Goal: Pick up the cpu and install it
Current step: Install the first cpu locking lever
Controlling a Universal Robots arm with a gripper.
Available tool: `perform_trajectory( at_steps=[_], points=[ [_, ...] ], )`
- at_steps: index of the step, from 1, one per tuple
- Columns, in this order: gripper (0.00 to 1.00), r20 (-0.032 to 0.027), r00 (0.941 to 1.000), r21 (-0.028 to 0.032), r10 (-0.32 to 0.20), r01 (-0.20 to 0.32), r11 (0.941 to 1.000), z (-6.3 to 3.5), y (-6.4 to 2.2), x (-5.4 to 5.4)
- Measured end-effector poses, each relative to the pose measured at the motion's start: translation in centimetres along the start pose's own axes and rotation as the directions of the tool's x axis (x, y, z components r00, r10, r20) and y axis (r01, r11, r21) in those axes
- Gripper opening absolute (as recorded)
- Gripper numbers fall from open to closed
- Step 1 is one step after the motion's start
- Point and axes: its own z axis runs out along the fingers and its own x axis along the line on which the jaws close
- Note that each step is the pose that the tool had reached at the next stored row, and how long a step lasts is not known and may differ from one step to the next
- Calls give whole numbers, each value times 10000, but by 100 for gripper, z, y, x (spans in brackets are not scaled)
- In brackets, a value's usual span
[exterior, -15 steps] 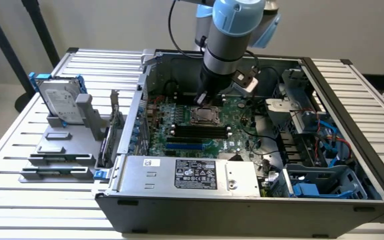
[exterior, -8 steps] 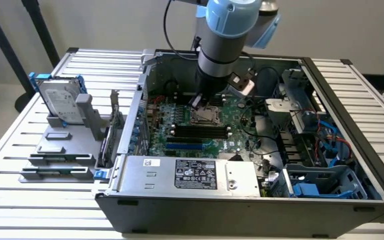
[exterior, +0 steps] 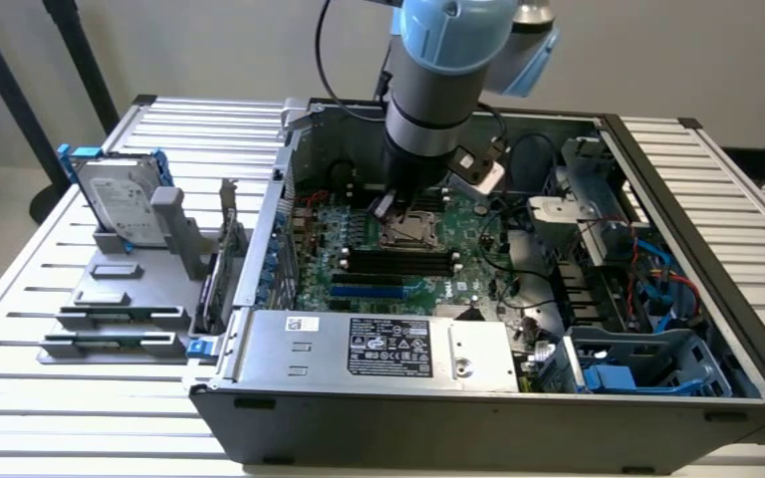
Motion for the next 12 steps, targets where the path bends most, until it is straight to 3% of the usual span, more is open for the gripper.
perform_trajectory(
  at_steps=[8, 12],
  points=[
    [11, -21, 10000, 95, 56, -56, 9999, -182, 23, -102],
    [11, 25, 9999, 188, 129, -129, 9997, -211, 25, -137]
  ],
)
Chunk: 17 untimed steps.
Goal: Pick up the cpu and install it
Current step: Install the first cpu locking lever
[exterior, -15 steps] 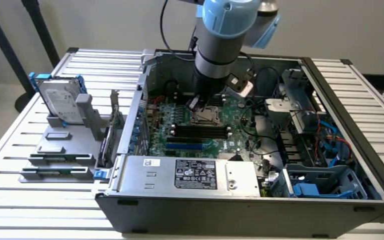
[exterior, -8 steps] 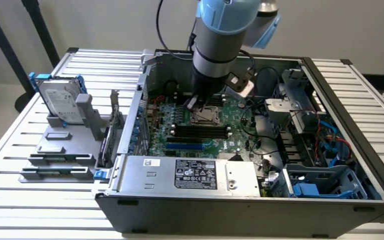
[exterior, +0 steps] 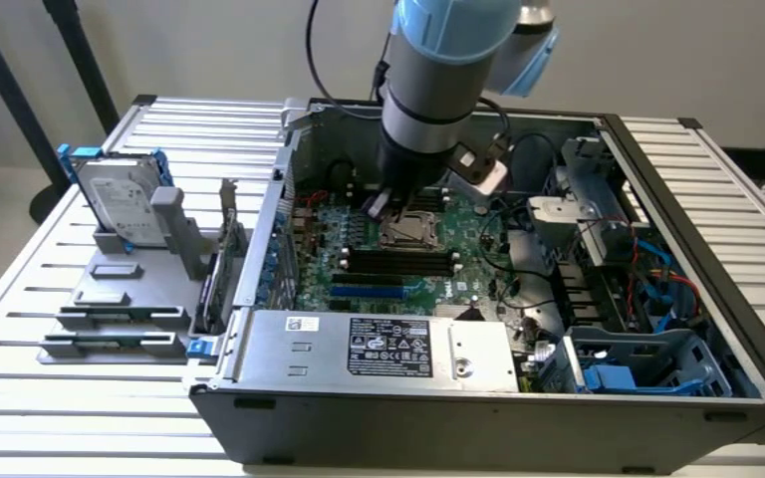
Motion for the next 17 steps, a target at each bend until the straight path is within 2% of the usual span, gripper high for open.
perform_trajectory(
  at_steps=[3, 6, 17],
  points=[
    [11, 35, 10000, 55, 68, -69, 10000, 0, -12, -16],
    [11, 45, 9999, 62, 129, -129, 9999, 7, -31, -34],
    [11, 153, 9996, -61, 241, -240, 9997, 93, -67, -121]
  ],
)
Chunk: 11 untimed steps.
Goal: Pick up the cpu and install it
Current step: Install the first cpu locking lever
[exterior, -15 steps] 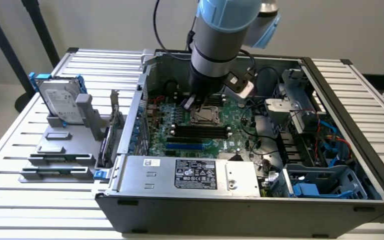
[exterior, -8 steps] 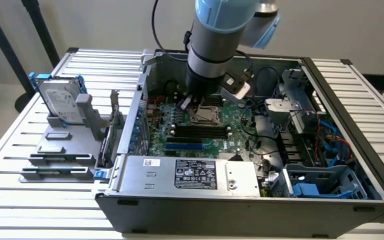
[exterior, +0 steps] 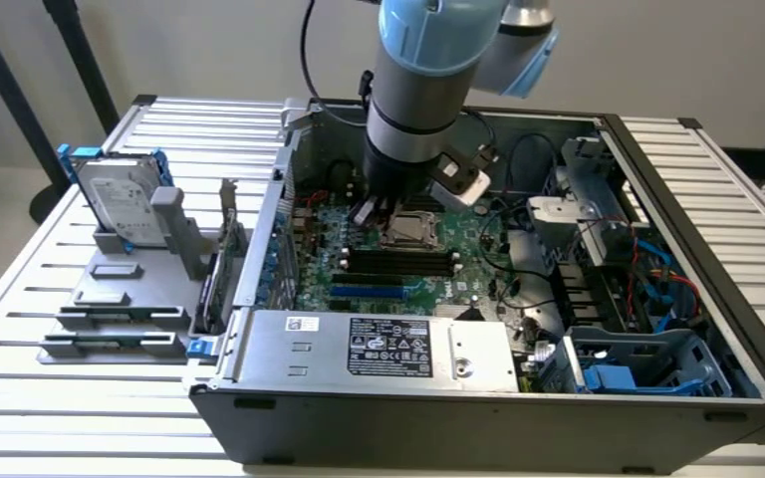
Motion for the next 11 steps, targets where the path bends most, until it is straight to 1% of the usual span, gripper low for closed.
perform_trajectory(
  at_steps=[2, 4, 11],
  points=[
    [11, 23, 10000, -19, 6, -6, 10000, 25, 3, -8],
    [11, 34, 10000, -29, 6, -6, 10000, 54, 8, -14],
    [11, 37, 10000, -29, 8, -8, 10000, 98, -3, -34]
  ],
)
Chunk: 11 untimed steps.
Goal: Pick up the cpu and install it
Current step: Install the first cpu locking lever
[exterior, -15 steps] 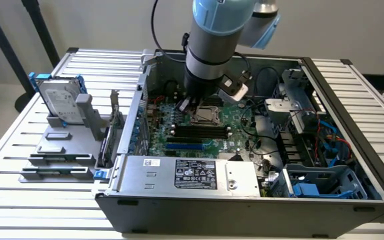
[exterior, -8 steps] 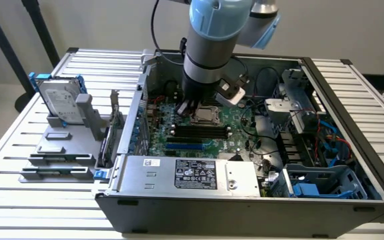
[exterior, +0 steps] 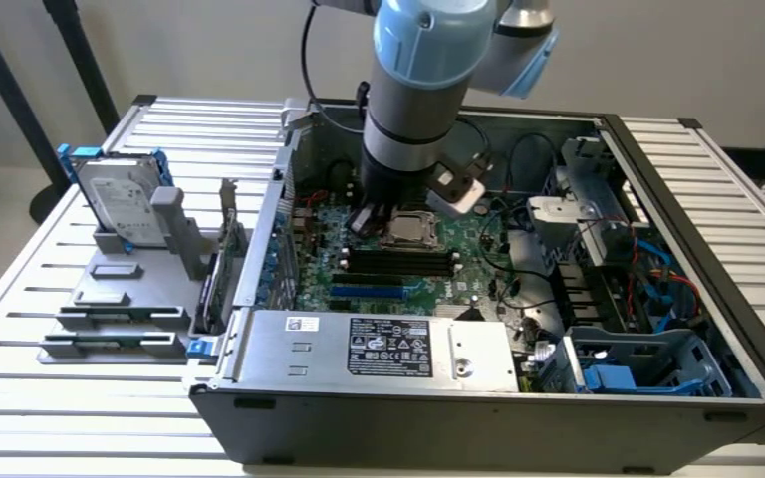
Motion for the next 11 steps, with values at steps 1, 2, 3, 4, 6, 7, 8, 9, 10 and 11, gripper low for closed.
perform_trajectory(
  at_steps=[1, 2, 3, 4, 6, 7, 8, 9, 10, 11],
  points=[
    [11, 1, 10000, 1, 0, 0, 10000, 4, -5, -4],
    [11, 0, 10000, 0, 0, 0, 10000, 11, -8, -7],
    [11, 1, 10000, 1, 0, 0, 10000, 21, -8, -9],
    [11, 2, 10000, 0, 1, -1, 10000, 33, -7, -11],
    [11, 3, 10000, 1, 0, 0, 10000, 61, -4, -14],
    [11, 1, 10000, 1, 0, 0, 10000, 77, -3, -15],
    [11, 1, 10000, 1, -2, 2, 10000, 92, -1, -16],
    [11, 1, 10000, 3, -5, 5, 10000, 107, 0, -17],
    [11, 1, 10000, 4, -8, 8, 10000, 120, 1, -18],
    [11, -1, 10000, 7, -11, 11, 10000, 132, 2, -19]
  ],
)
